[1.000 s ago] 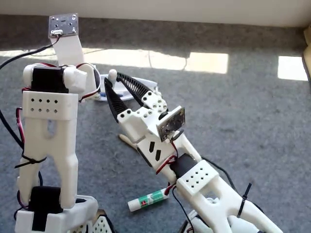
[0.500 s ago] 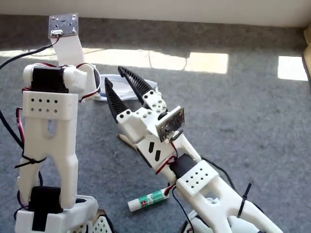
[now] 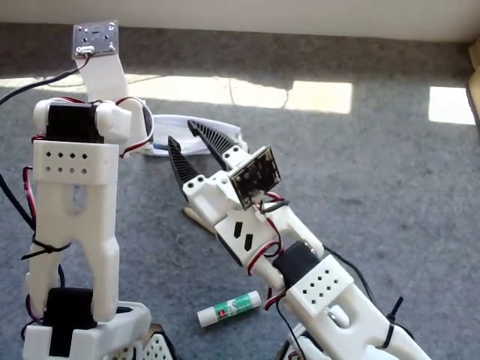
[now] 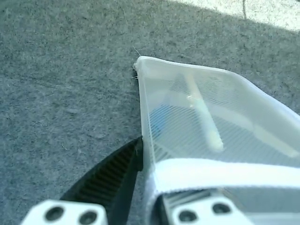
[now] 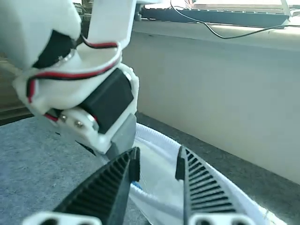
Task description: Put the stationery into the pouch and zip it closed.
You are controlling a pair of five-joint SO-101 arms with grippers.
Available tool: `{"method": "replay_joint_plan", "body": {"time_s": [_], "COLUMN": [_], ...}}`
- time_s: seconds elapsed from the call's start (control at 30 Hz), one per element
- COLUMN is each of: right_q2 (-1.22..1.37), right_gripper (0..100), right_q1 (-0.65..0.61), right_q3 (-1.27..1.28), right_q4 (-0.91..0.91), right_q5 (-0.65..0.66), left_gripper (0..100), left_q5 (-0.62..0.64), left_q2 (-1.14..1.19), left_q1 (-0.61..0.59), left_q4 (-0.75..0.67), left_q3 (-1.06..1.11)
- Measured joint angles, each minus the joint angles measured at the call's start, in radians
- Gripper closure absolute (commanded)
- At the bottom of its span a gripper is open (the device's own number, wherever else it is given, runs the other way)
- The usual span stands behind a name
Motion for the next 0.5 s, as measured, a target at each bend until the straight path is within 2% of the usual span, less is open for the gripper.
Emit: {"method": "replay_joint_plan", "body": {"time_s": [0.3,0.5], "right_q2": [-0.008,-0.008], "right_gripper": [87.2,87.2], "right_q1": [0.000,0.000], "right_q3": [-0.327,-0.488], "right_q4": [0.448,0.738], "right_q5": [0.000,0.000], "left_gripper": [99,99], "left_q5": [0.000,0.000], "left_q2": [0.000,0.000], "left_q1": [-0.006,-0.054], "left_q4": [0.000,0.000], "left_q3": [0.000,0.000]}}
